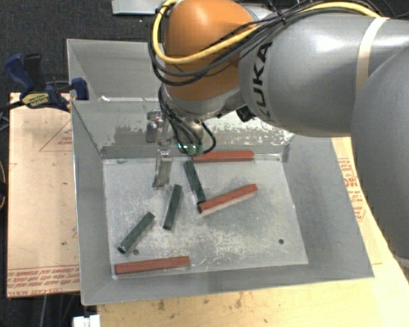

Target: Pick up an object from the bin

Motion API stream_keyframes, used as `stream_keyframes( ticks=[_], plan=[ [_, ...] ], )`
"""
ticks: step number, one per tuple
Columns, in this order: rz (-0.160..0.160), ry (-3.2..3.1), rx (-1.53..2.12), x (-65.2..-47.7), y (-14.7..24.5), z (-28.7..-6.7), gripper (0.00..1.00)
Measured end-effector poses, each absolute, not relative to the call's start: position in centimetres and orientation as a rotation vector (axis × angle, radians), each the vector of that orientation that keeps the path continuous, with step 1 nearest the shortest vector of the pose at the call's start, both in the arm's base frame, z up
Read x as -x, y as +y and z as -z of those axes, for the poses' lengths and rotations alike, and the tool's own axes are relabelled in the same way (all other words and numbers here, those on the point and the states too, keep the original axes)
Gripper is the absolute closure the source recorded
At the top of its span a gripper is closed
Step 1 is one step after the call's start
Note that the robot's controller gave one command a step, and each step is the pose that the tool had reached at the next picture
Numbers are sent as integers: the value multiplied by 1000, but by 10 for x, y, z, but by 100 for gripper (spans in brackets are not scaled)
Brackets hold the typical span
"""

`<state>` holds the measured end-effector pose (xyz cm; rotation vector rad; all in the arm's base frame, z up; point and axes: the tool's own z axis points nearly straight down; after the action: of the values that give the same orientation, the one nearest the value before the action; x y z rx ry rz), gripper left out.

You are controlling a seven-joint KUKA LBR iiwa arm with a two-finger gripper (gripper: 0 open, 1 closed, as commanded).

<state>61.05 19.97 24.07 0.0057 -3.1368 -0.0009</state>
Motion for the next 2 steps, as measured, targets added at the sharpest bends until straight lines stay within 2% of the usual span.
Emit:
stream_keyframes(
  ticks=[1,2],
  plan=[
    [2,-3143,-2,-612,199,-244,0],
    [5,-3148,-39,-604,189,-194,0]
  ],
)
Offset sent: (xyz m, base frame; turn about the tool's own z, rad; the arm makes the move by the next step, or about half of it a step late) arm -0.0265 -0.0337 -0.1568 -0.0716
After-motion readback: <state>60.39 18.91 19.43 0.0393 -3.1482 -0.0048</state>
